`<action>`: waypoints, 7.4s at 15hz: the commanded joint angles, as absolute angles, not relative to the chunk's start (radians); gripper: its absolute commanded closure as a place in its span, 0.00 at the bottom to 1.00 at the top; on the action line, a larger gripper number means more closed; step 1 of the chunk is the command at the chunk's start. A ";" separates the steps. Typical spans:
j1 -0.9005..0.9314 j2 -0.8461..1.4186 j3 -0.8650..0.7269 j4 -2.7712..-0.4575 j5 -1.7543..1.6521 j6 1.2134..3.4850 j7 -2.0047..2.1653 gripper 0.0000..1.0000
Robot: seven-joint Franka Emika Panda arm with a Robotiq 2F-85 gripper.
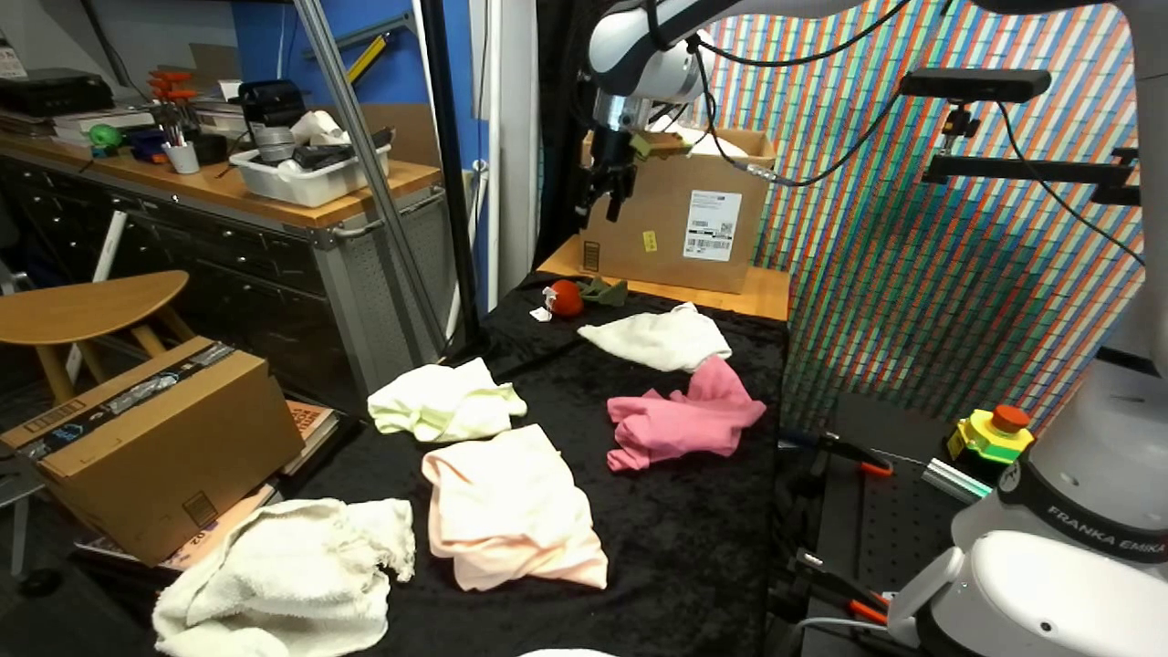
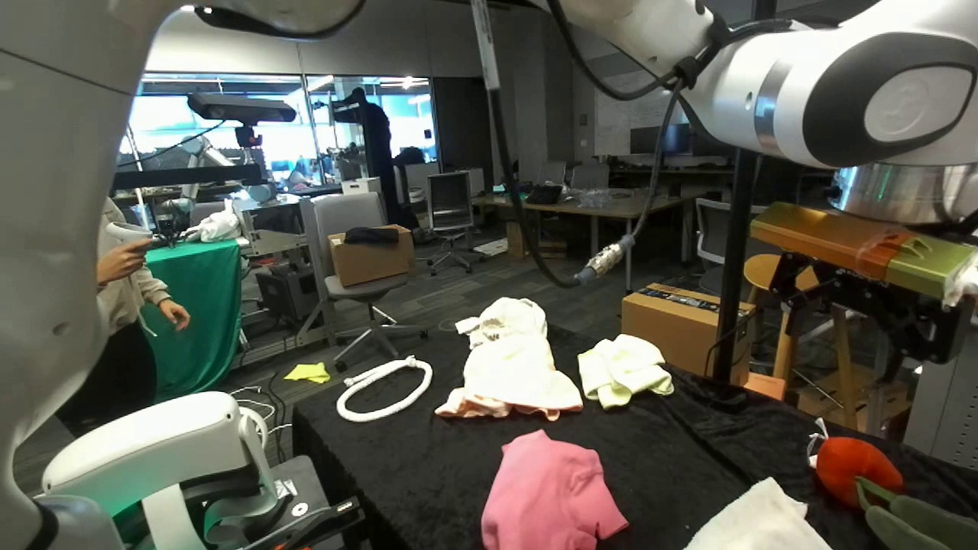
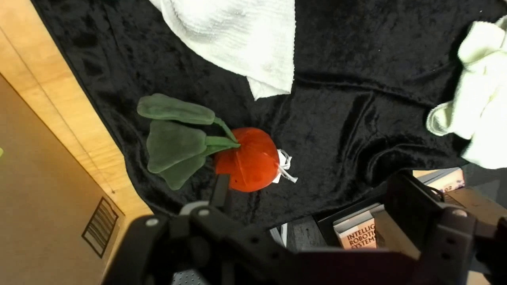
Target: Move all the clothes, the orange object and put together on the left side of the table
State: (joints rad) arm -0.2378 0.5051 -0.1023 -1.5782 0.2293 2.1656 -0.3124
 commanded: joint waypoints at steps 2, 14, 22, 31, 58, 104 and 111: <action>-0.273 0.670 -0.065 -1.369 0.230 2.178 -0.291 0.00; -0.290 1.005 -0.055 -0.949 0.193 2.093 -0.173 0.00; -0.287 1.166 -0.071 -0.804 0.178 2.128 -0.035 0.00; -0.293 1.278 -0.092 -0.672 0.125 2.072 0.096 0.00; -0.316 1.331 -0.020 -0.558 0.123 1.800 0.069 0.64; -0.255 0.562 -0.033 -1.705 0.144 2.094 -0.155 0.88; -0.274 0.328 -0.018 -2.054 0.185 2.243 -0.366 0.89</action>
